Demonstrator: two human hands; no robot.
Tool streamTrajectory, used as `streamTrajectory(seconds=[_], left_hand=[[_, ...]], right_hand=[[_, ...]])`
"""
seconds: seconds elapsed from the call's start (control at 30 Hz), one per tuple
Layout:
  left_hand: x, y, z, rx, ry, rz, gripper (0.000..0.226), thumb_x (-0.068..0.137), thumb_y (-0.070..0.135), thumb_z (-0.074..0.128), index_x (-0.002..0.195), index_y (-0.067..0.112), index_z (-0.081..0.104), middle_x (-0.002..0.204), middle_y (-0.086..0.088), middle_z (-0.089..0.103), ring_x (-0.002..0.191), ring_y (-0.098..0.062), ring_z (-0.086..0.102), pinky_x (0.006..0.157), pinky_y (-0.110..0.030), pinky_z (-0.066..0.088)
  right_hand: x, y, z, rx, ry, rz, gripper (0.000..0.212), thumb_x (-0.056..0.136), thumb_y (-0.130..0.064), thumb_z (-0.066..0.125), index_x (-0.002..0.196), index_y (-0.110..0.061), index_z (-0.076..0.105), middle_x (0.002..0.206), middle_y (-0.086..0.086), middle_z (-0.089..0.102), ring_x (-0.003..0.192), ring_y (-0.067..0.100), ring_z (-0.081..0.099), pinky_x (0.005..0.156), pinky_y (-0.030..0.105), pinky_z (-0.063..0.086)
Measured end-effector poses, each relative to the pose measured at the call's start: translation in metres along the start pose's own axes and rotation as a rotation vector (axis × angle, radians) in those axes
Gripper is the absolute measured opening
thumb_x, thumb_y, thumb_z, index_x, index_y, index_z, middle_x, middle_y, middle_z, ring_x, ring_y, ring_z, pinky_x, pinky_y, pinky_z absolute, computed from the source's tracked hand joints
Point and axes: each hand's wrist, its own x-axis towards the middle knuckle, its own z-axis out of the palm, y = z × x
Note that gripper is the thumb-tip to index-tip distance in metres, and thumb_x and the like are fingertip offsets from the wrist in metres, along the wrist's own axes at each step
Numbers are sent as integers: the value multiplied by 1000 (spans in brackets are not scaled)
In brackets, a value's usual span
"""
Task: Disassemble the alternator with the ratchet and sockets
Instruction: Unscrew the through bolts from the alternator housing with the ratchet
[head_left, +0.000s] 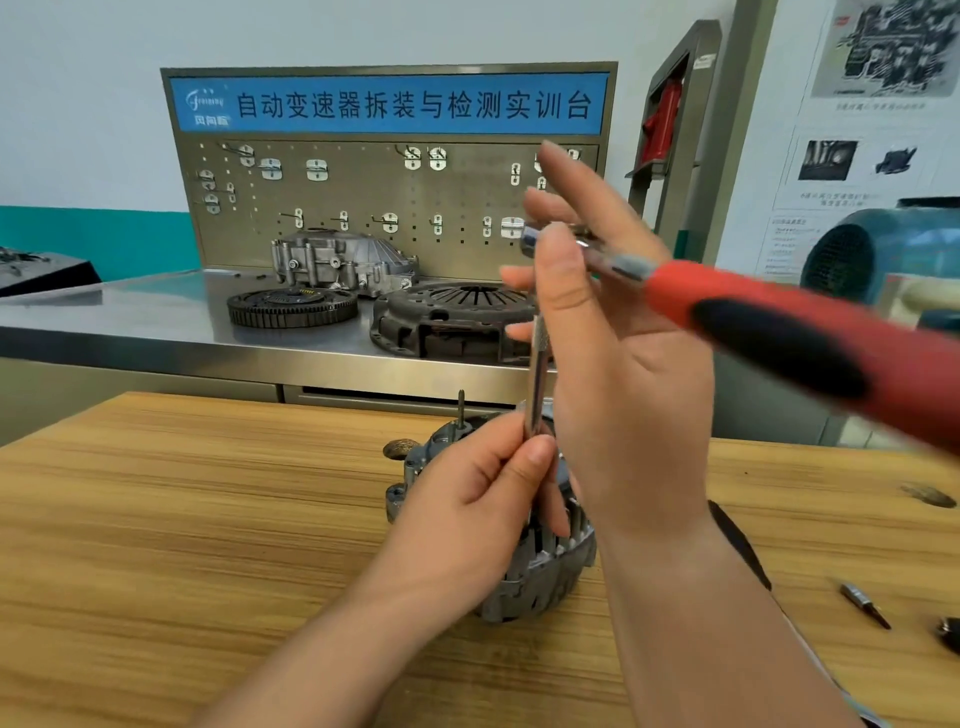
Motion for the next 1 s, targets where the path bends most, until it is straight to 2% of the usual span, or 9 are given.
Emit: streamTrajectory(seconds=[0.07, 0.17, 0.23, 0.33, 0.5, 0.57, 0.63, 0.8, 1.0], left_hand=[[-2, 2, -1, -5, -11, -1, 35, 95, 31, 39, 77, 51, 62, 63, 24, 64, 54, 0, 53, 50, -11, 41], [-3, 0, -3, -90, -61, 2, 25, 94, 41, 42, 93, 33, 65, 81, 5, 69, 73, -15, 59, 70, -23, 49], [-3, -1, -5, -120, -89, -8, 24, 90, 50, 44, 95, 37, 63, 89, 5, 70, 87, -22, 63, 87, -38, 49], [-3, 1, -3, -52, -91, 0, 31, 90, 47, 40, 81, 24, 59, 71, 3, 66, 72, -41, 57, 71, -56, 48], [-1, 0, 0, -40, -19, -13, 28, 91, 36, 40, 86, 21, 64, 72, 3, 68, 69, -39, 57, 63, -48, 47], [-1, -1, 1, -33, -10, -21, 28, 91, 35, 42, 84, 19, 64, 72, 2, 69, 67, -35, 58, 59, -43, 47], [-1, -2, 0, -8, -12, -14, 27, 93, 35, 43, 81, 20, 62, 66, 8, 65, 58, -23, 53, 55, -32, 43], [-2, -1, -4, -113, -74, -27, 36, 93, 39, 40, 96, 12, 64, 90, -6, 72, 89, -33, 63, 82, -41, 50], [0, -1, -3, -73, -32, -47, 32, 91, 36, 41, 83, 13, 62, 73, -3, 69, 70, -45, 55, 69, -57, 47]], right_hand=[[0, 0, 1, 57, -49, 32, 37, 97, -31, 49, 134, -28, 51, 129, -2, 61, 106, 18, 66, 89, 37, 55], [0, 2, 1, 243, -96, 235, 38, 95, -49, 39, 131, -40, 49, 115, 2, 70, 83, 19, 73, 79, 31, 56], [2, 6, -4, 331, -110, 348, 48, 95, -54, 25, 132, -36, 50, 108, 4, 73, 79, 24, 73, 79, 34, 57], [3, 7, -7, 333, -101, 395, 53, 95, -54, 21, 134, -31, 50, 103, 5, 74, 76, 23, 72, 74, 31, 56], [0, 3, 1, 116, -43, 173, 32, 98, -35, 44, 130, -40, 49, 84, 3, 60, 85, 32, 66, 70, 34, 56], [0, 3, 1, 101, -36, 134, 33, 96, -32, 51, 128, -41, 48, 93, -1, 62, 93, 37, 63, 81, 46, 55], [1, 3, 1, 118, -4, 198, 35, 92, -40, 54, 127, -41, 52, 110, -7, 69, 102, 22, 66, 86, 41, 55], [2, 3, -2, 313, 17, 395, 41, 90, -49, 38, 119, -31, 61, 108, 3, 72, 87, 20, 69, 68, 30, 55], [0, 2, 1, 249, -5, 323, 27, 92, -40, 48, 115, -41, 62, 96, -9, 69, 86, 16, 67, 68, 26, 55]])
